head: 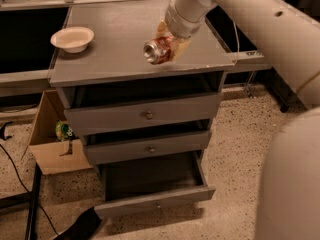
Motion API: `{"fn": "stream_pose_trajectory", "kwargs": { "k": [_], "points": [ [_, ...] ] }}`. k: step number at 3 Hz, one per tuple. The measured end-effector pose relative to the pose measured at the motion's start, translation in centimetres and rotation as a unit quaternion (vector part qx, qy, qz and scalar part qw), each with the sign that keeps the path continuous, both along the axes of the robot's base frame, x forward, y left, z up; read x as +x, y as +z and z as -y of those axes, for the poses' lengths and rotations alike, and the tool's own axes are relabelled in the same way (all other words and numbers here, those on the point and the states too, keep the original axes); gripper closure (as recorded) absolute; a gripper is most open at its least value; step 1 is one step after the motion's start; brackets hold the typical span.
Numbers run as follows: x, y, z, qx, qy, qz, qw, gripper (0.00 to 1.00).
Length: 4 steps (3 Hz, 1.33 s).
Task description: Place coke can into bottom drawer
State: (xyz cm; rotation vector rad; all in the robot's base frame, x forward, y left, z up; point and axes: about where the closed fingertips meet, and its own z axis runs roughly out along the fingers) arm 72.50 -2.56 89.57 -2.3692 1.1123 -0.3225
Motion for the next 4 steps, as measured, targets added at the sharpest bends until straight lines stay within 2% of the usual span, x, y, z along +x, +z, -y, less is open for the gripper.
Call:
{"fn": "stream_pose_trajectory", "kwargs": {
  "k": [1, 2, 3, 4],
  "points": [
    [-3.7, -0.1, 1.0, 0.059, -0.021, 0.012, 0.998, 1.0],
    [-4.9, -2.1, 1.6, 0.063, -0.027, 0.005, 0.9976, 1.0],
    [-4.9, -2.1, 1.6, 0.063, -0.027, 0.004, 0.9976, 1.0],
    [-6.1, -2.7, 2.0, 0.075, -0.046, -0.004, 0.9961, 1.0]
  ]
}}
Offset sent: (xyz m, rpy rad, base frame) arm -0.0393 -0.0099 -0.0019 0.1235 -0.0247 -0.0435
